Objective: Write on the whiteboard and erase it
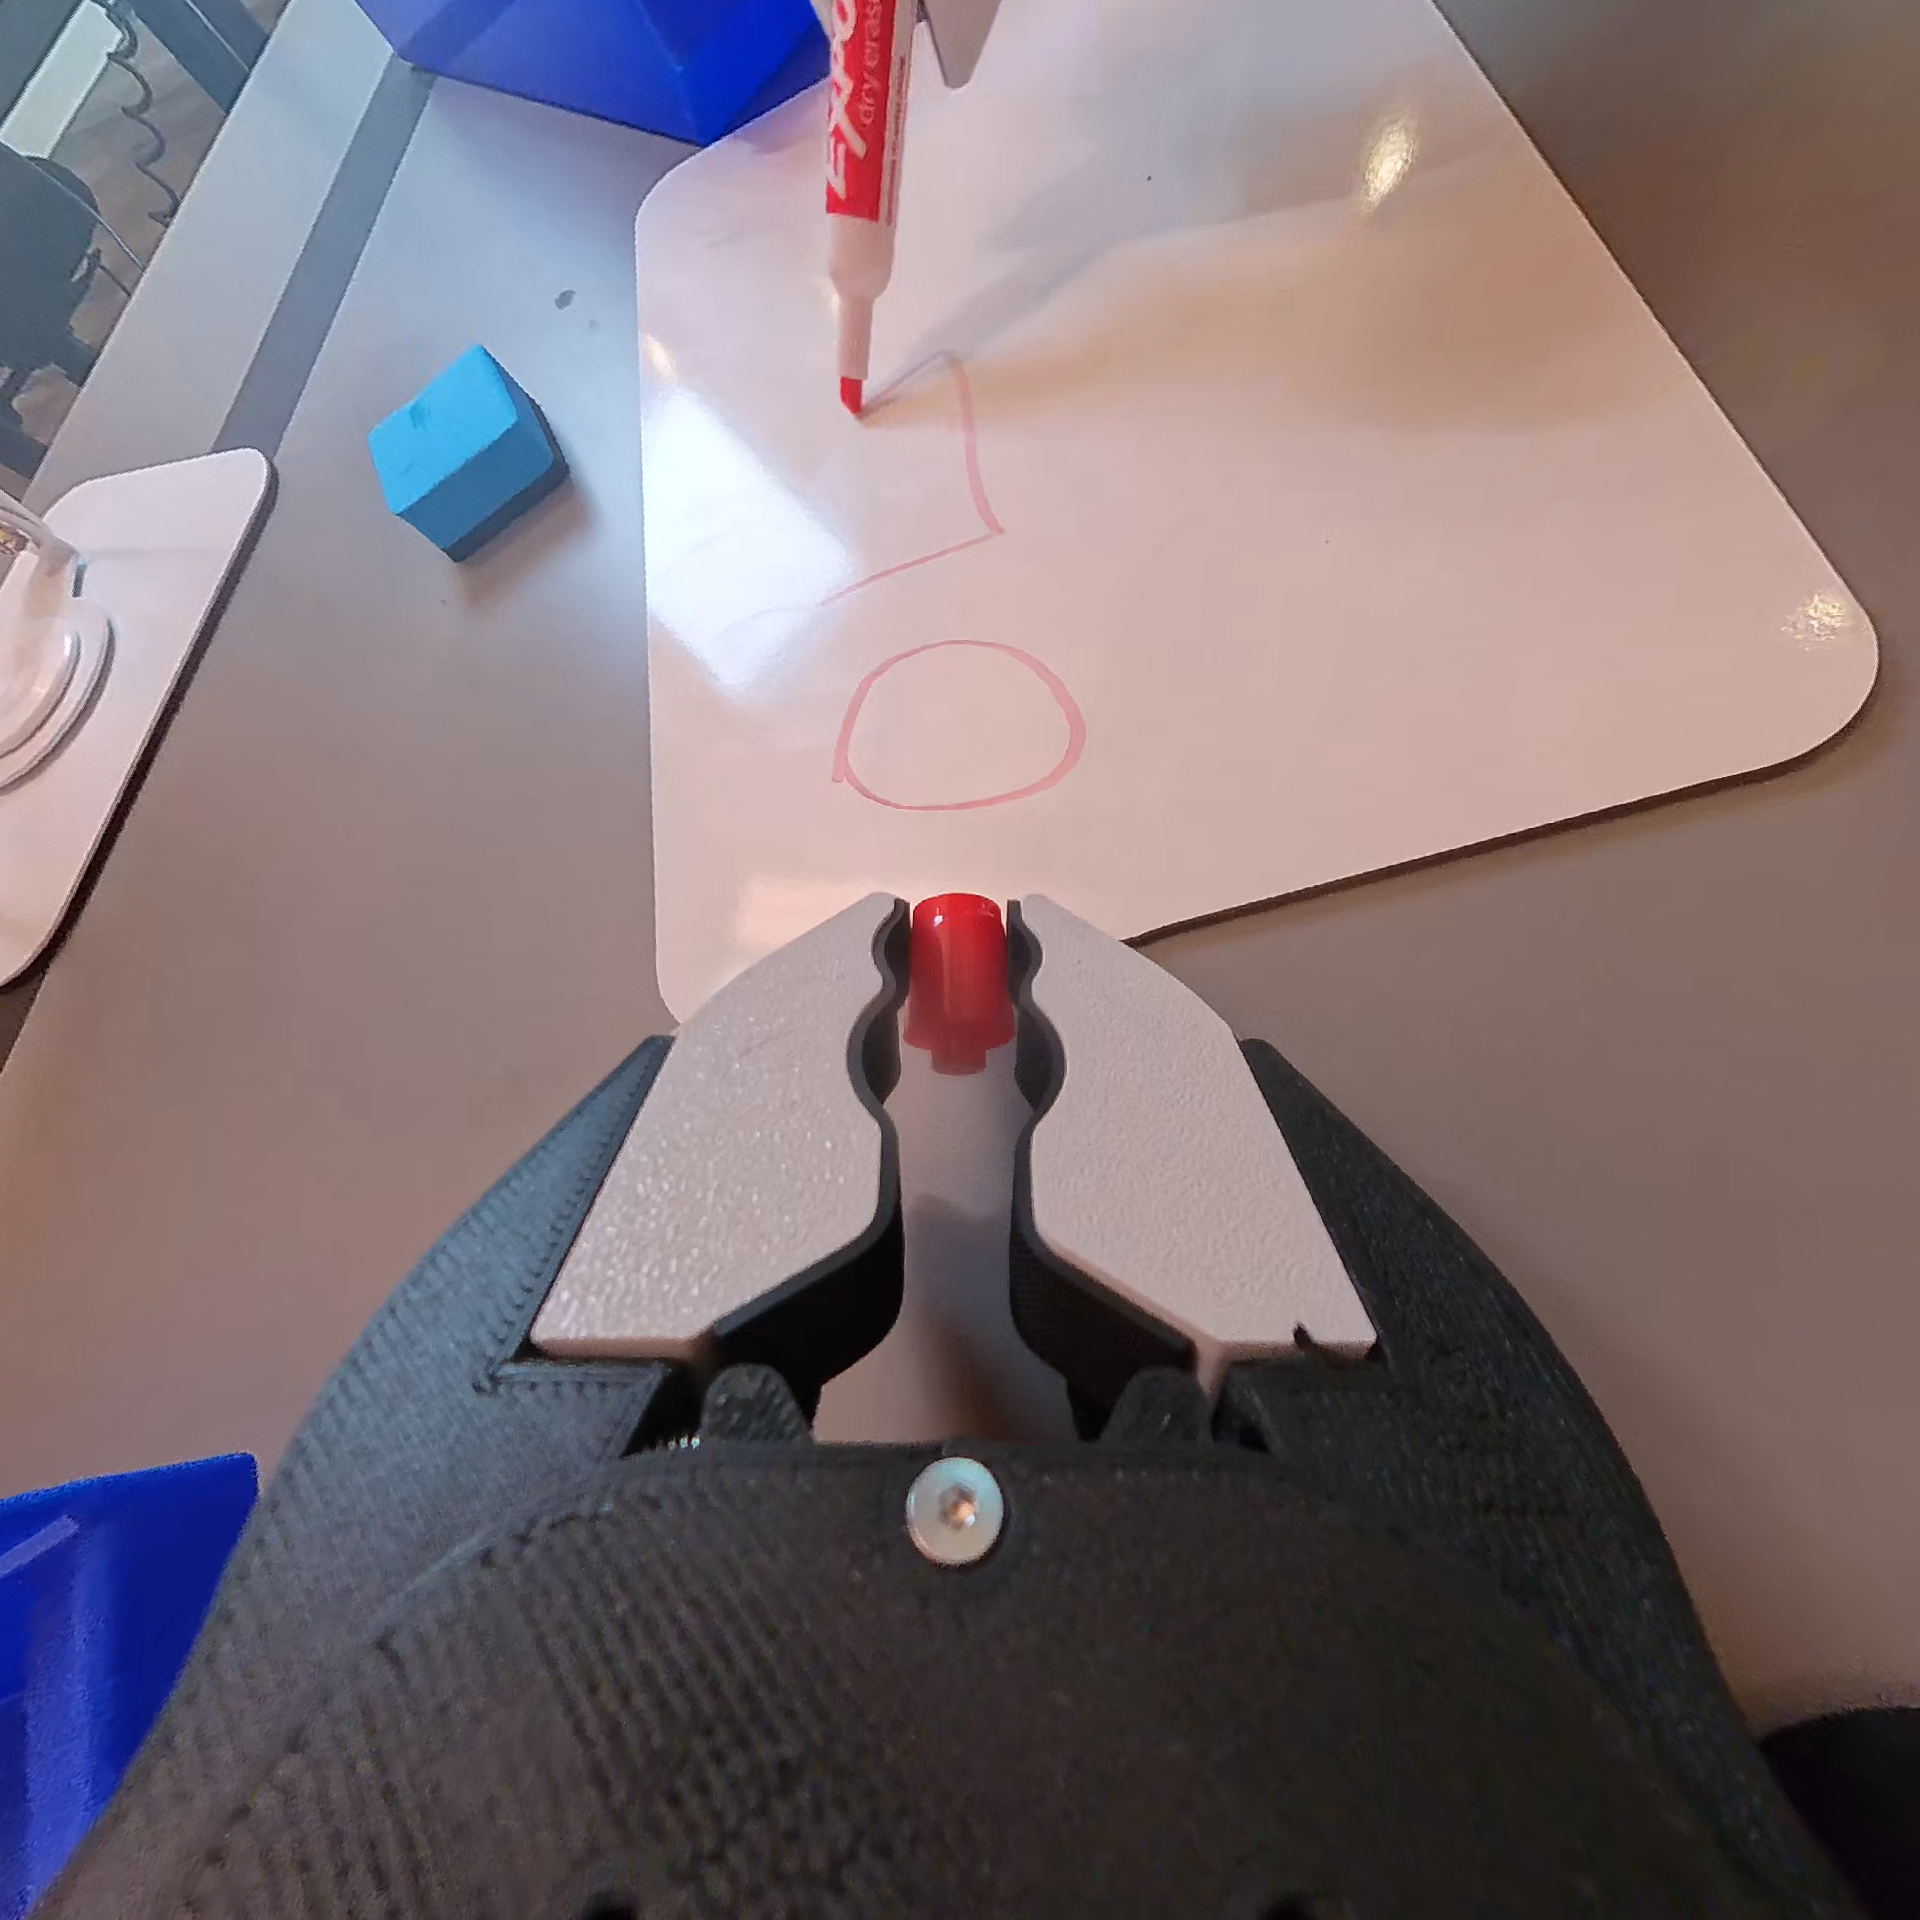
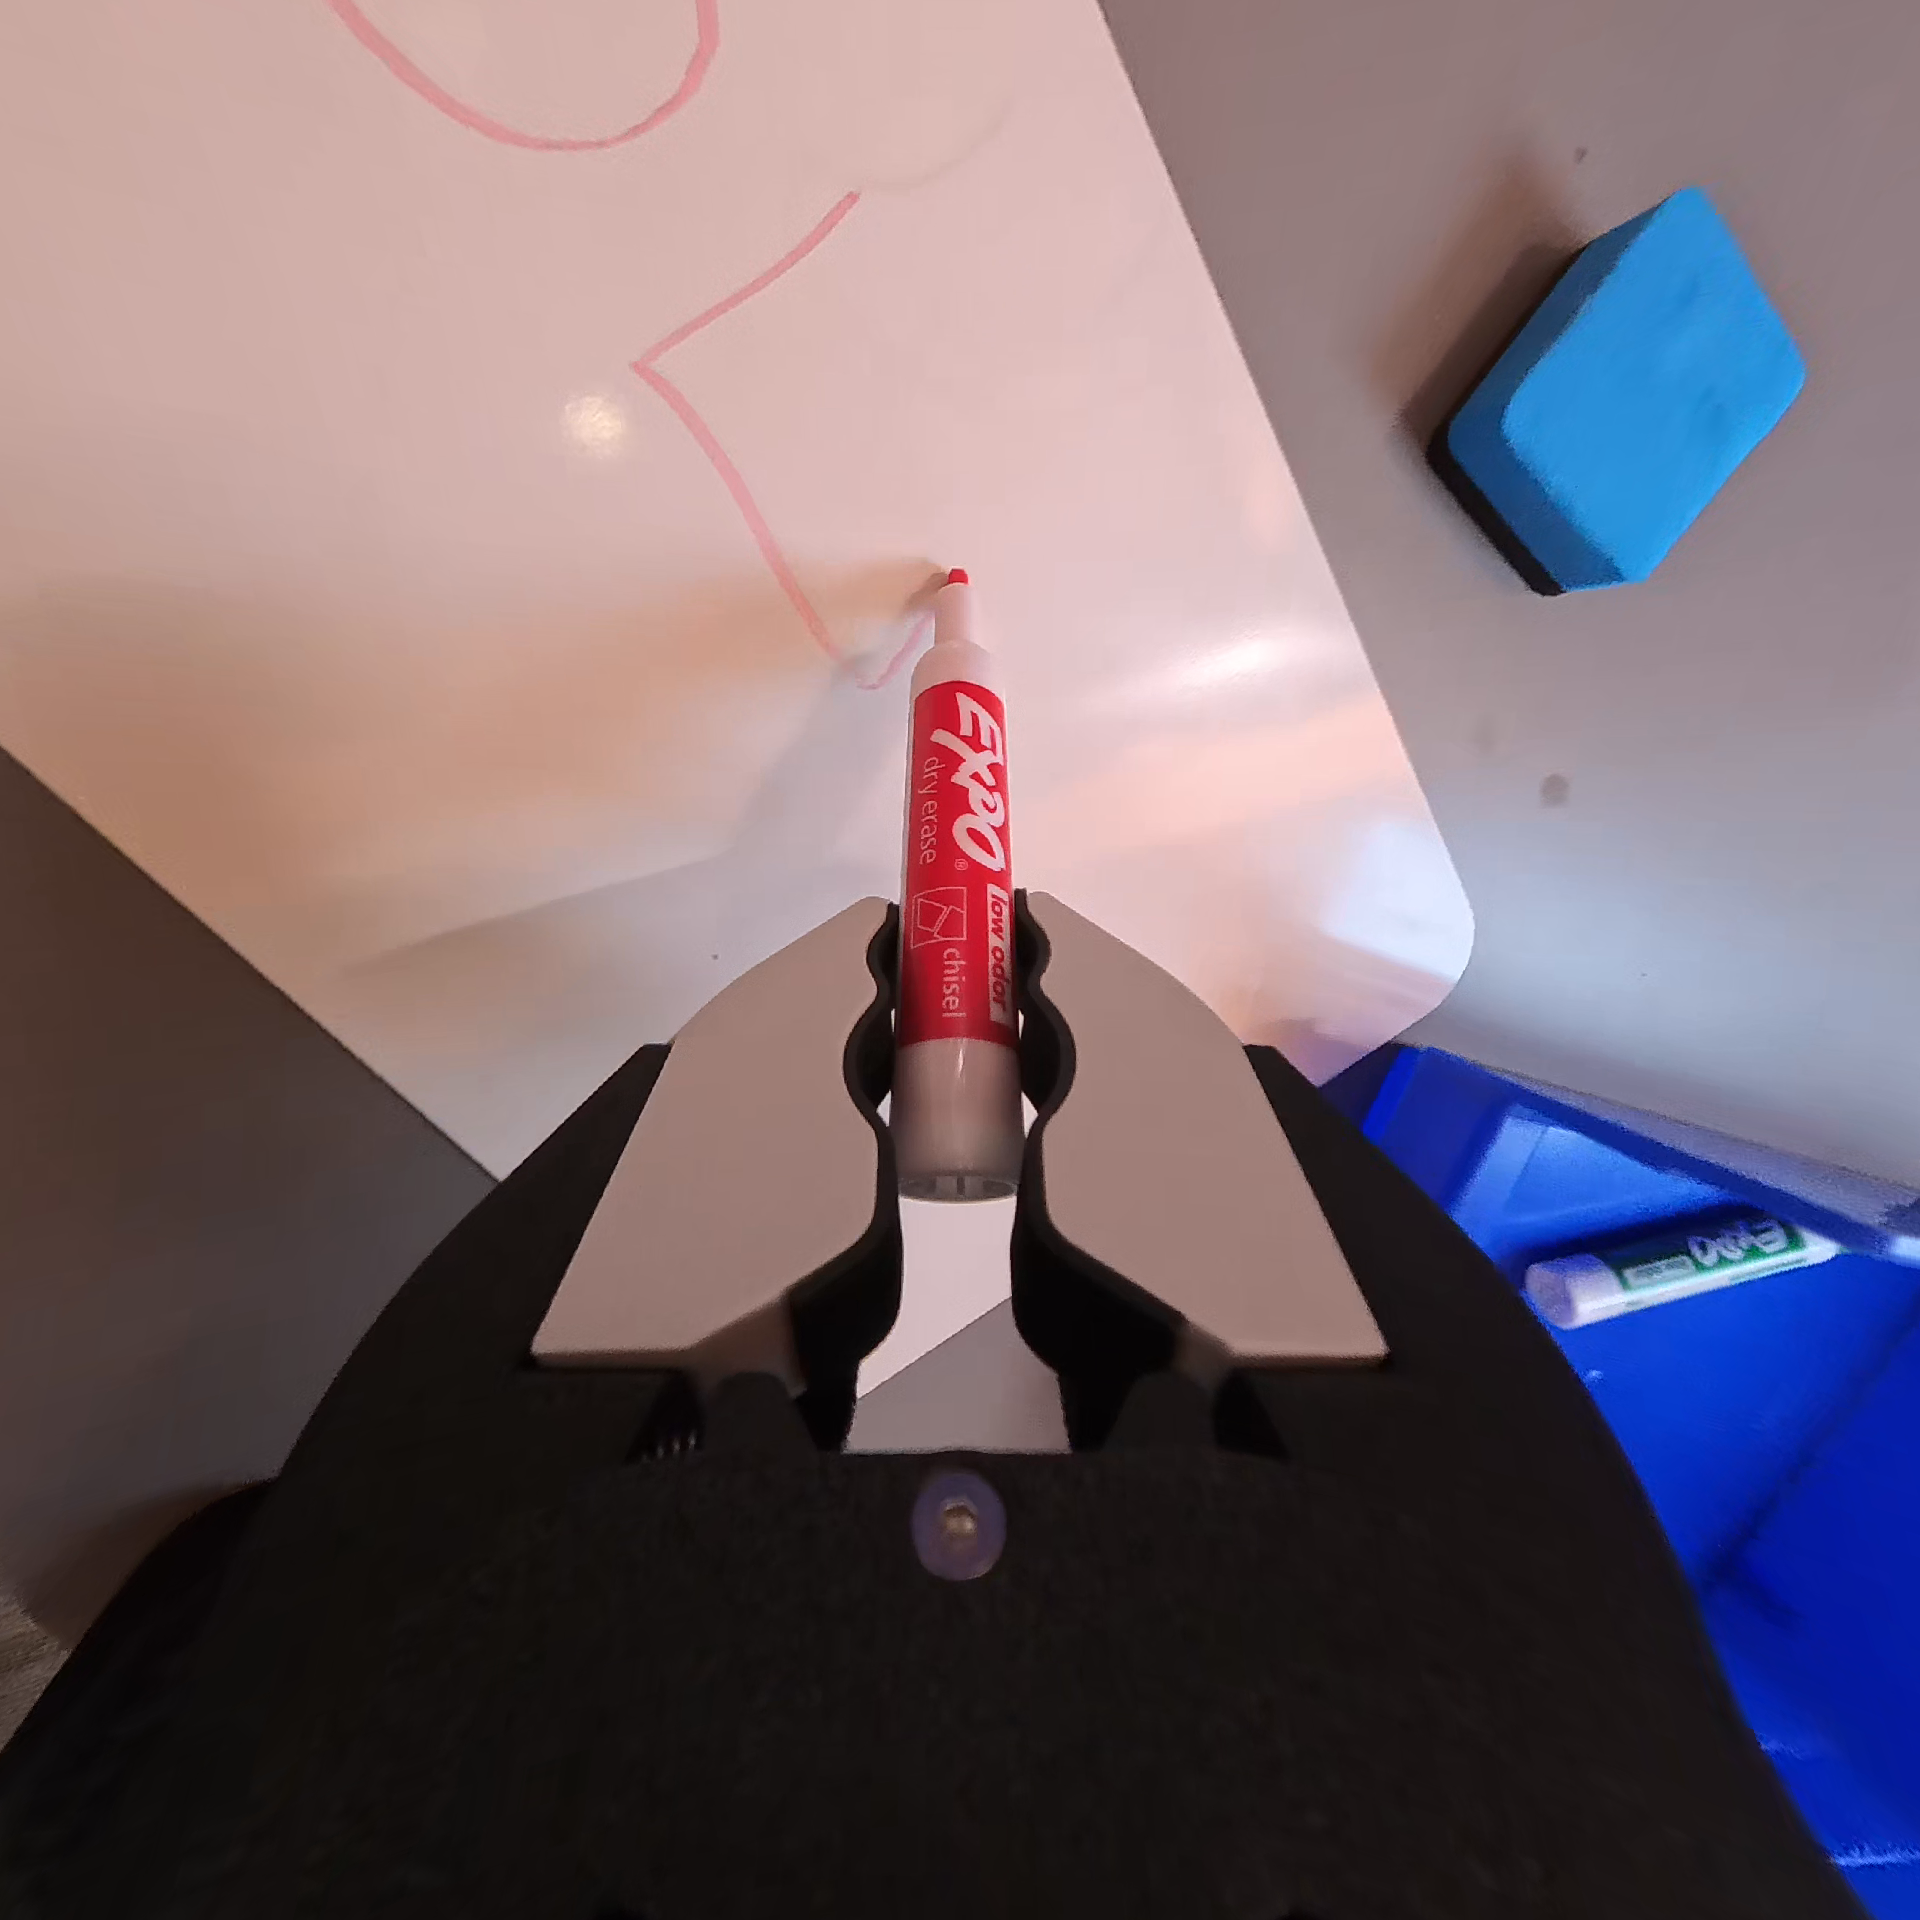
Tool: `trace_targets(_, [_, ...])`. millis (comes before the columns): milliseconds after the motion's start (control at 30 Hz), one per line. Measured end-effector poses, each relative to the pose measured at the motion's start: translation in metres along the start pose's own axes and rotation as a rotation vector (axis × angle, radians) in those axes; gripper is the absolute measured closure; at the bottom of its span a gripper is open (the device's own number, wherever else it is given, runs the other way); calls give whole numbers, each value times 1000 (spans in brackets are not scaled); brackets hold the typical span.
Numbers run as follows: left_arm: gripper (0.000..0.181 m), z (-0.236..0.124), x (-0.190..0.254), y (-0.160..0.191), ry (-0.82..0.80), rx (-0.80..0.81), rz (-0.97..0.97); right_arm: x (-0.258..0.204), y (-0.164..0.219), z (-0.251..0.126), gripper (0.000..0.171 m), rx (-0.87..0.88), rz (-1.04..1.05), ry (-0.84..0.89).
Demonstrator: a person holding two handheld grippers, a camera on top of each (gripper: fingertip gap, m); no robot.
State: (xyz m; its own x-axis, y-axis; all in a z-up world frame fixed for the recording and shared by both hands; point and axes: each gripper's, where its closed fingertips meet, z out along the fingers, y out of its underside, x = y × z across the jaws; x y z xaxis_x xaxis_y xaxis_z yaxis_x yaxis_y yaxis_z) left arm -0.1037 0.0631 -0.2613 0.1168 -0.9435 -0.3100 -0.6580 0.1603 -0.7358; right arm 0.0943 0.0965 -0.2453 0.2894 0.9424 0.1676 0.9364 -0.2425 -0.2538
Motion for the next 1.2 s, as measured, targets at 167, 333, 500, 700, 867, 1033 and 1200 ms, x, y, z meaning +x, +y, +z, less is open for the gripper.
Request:
trace_targets(167, [164,-1,0,0,1,3,-1,10,-9,5,152,-9,-12,7])
trace_targets(333, [164,-1,0,0,3,7,-4,16,-14,11,152,-25,-19,10])
trace_targets(500, [164,-1,0,0,4,7,-5,18,-19,13,152,-29,-30,2])
trace_targets(700, [164,-1,0,0,6,7,-5,13,-27,13,152,-20,-50,-11])
trace_targets(867, [164,-2,0,-1,4,7,-2,4,-40,16,152,-3,-81,-23])
trace_targets(1033, [164,-2,0,-2,2,10,0,-3,-54,18,152,26,-113,-34])
trace_targets(1200, [164,-3,0,-3,-2,18,-2,5,-70,-6,152,184,-80,-8])
